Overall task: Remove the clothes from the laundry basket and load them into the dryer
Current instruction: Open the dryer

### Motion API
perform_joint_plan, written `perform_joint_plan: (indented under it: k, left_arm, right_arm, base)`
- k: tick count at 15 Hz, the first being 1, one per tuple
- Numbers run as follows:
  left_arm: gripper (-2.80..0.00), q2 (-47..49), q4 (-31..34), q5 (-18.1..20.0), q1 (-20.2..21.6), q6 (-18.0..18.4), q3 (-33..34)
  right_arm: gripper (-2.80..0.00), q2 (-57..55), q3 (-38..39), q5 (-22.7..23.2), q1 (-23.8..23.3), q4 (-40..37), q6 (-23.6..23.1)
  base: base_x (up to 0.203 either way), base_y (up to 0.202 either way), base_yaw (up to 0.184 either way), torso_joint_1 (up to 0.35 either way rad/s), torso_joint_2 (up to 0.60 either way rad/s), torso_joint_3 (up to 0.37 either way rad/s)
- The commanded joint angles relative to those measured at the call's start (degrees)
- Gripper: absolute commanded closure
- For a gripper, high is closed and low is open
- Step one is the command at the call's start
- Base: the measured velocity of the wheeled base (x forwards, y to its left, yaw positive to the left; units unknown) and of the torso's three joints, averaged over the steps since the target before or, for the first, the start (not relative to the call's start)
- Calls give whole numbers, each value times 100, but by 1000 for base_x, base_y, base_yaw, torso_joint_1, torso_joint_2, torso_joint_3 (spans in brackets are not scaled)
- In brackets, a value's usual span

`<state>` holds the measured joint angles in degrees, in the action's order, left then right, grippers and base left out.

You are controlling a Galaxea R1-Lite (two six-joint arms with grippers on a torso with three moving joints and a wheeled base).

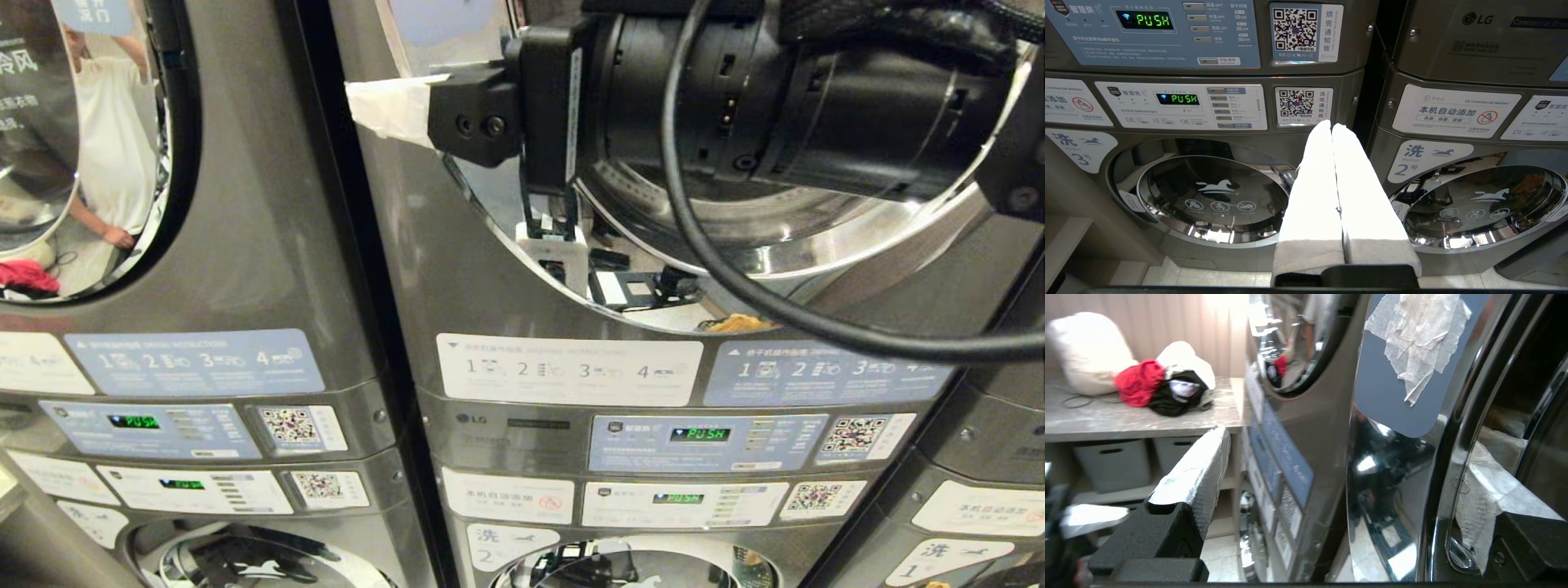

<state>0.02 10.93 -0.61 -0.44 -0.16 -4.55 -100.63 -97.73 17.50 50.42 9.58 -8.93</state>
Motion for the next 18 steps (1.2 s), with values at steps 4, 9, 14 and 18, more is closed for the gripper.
perform_joint_plan:
  k: [4, 9, 14, 18]
  left_arm:
    - [0, -2, 5, -1, 0, -2, -2]
    - [0, -2, 5, -1, 0, -2, -2]
    - [0, -2, 5, -1, 0, -2, -2]
    - [0, -2, 5, -1, 0, -2, -2]
  right_arm:
    - [-280, 1129, 1262, 40, 238, -16, -39]
    - [-280, 2047, 2115, 38, 448, -23, -46]
    - [-280, 2691, 2602, -53, 732, -67, -72]
    - [-280, 3325, 2780, -68, 741, -768, -79]
  base:
    - [0, 0, 0, 0, 0, 0]
    - [0, 0, 0, 0, 0, 0]
    - [0, 0, 0, 0, 0, 0]
    - [0, 0, 0, 0, 0, 0]
